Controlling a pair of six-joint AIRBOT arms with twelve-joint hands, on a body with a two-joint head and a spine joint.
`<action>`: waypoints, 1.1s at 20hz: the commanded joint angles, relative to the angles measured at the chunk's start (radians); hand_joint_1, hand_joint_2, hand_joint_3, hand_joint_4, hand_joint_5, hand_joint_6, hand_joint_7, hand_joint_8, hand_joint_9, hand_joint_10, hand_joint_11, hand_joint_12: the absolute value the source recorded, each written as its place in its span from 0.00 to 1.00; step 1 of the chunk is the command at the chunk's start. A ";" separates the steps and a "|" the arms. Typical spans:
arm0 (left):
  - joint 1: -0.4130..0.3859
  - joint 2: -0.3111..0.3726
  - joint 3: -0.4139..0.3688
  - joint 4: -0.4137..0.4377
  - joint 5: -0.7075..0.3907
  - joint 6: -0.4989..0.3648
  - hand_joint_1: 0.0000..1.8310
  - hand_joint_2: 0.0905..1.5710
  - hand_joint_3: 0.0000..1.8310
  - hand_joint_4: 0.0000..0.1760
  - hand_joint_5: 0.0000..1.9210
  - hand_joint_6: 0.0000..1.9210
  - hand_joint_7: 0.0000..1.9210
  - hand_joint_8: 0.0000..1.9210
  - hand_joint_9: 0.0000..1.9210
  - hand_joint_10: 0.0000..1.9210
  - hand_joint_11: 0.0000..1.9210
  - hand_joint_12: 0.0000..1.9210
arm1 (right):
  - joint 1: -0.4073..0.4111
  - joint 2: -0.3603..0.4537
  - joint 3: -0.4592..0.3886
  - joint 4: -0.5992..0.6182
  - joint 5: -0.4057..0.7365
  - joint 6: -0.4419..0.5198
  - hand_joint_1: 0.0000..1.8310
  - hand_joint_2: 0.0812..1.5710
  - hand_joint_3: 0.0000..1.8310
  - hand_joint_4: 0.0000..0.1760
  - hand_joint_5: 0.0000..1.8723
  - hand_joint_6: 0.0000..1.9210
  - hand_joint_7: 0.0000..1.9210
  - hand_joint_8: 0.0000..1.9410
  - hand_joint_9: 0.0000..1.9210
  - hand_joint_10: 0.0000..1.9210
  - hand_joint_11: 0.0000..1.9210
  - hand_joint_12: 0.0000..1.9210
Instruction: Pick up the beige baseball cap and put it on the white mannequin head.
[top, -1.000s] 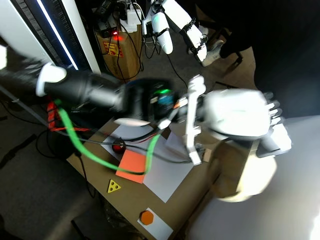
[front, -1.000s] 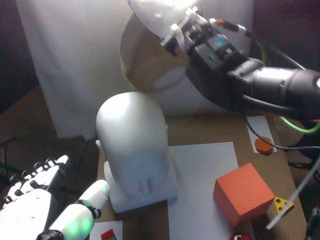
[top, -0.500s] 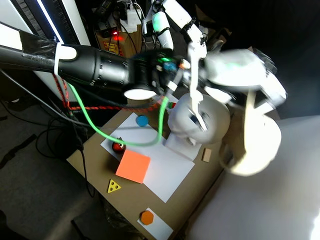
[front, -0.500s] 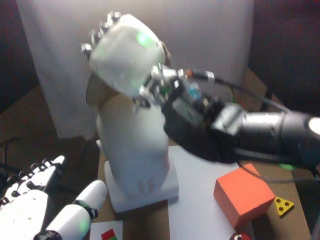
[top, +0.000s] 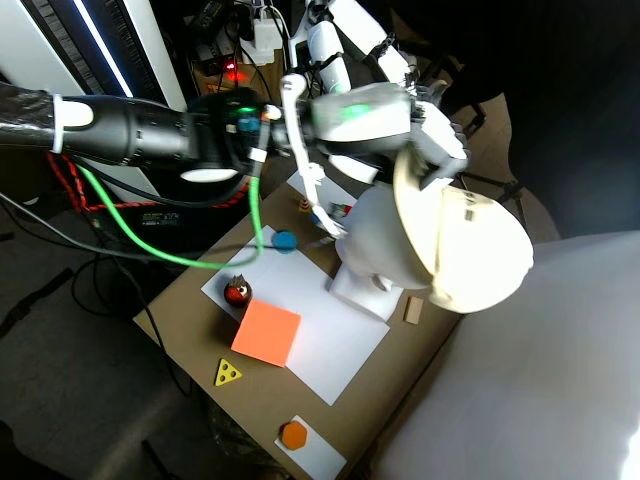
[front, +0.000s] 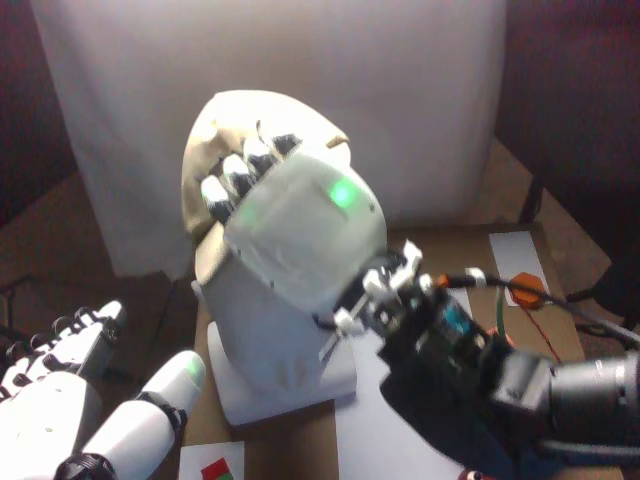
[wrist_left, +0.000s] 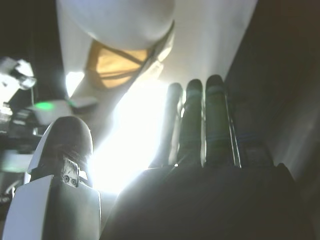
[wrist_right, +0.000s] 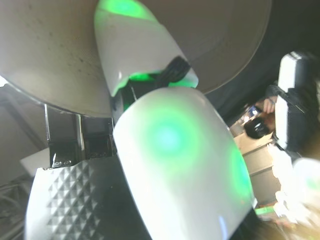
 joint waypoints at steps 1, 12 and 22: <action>-0.002 0.001 0.007 0.062 -0.104 -0.008 0.00 0.73 0.00 0.00 0.09 0.00 0.09 0.00 0.08 0.00 0.00 0.23 | -0.001 0.007 -0.016 -0.017 0.118 -0.017 0.81 0.70 0.00 0.00 0.46 0.48 0.50 0.46 0.49 0.61 0.44 0.86; -0.001 0.001 0.010 0.063 -0.102 -0.009 0.00 0.74 0.00 0.00 0.07 0.00 0.07 0.00 0.07 0.00 0.00 0.24 | -0.068 0.046 -0.080 -0.022 0.026 0.010 0.81 0.70 0.00 0.00 0.45 0.49 0.49 0.47 0.48 0.62 0.44 0.86; -0.001 0.002 0.012 0.059 -0.102 -0.021 0.00 0.74 0.00 0.00 0.08 0.00 0.08 0.00 0.07 0.00 0.00 0.24 | -0.131 0.078 -0.130 0.040 -0.031 -0.048 0.81 0.70 0.00 0.00 0.44 0.50 0.48 0.48 0.48 0.63 0.43 0.87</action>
